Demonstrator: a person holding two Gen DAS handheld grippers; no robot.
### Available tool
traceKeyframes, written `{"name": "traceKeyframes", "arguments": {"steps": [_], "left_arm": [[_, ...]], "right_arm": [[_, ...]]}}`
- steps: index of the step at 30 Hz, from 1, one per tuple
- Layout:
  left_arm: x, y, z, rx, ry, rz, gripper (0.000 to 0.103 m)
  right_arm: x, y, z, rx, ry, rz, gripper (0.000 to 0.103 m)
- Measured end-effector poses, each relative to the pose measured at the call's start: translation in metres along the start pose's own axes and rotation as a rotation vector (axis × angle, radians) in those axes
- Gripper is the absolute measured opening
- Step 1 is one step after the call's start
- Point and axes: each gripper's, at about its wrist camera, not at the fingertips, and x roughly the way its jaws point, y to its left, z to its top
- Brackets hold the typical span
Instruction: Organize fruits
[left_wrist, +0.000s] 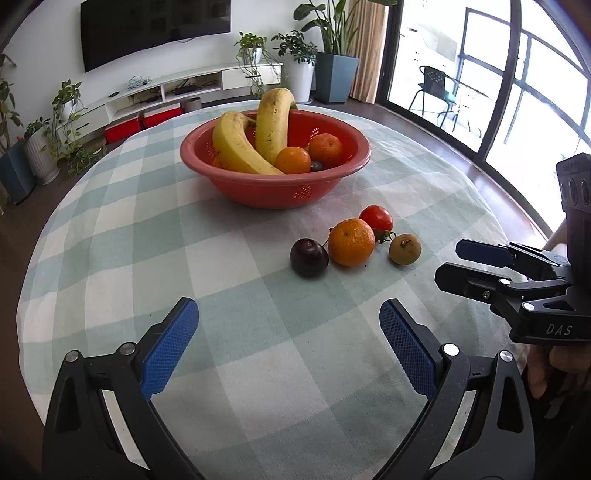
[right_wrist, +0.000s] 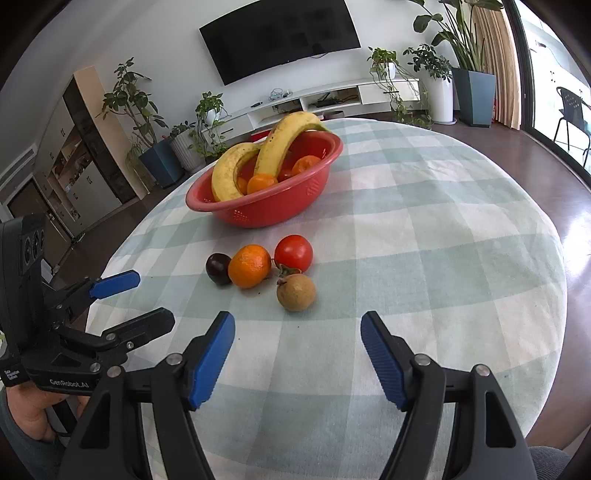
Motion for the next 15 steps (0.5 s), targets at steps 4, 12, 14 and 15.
{"name": "traceKeyframes", "arguments": {"steps": [4, 12, 14, 15], "left_arm": [[0.013, -0.003, 0.019, 0.074, 0.033, -0.002, 0.099], [0.043, 0.001, 0.033, 0.182, 0.103, -0.080, 0.071], [0.049, 0.001, 0.033, 0.209, 0.112, -0.108, 0.071], [0.051, 0.001, 0.034, 0.217, 0.109, -0.123, 0.071]], "right_arm": [[0.001, -0.003, 0.000, 0.015, -0.003, 0.006, 0.074], [0.001, -0.004, -0.001, 0.022, -0.002, 0.018, 0.074], [0.000, -0.005, -0.001, 0.022, -0.003, 0.021, 0.074], [0.000, -0.004, -0.001, 0.022, -0.004, 0.023, 0.074]]}}
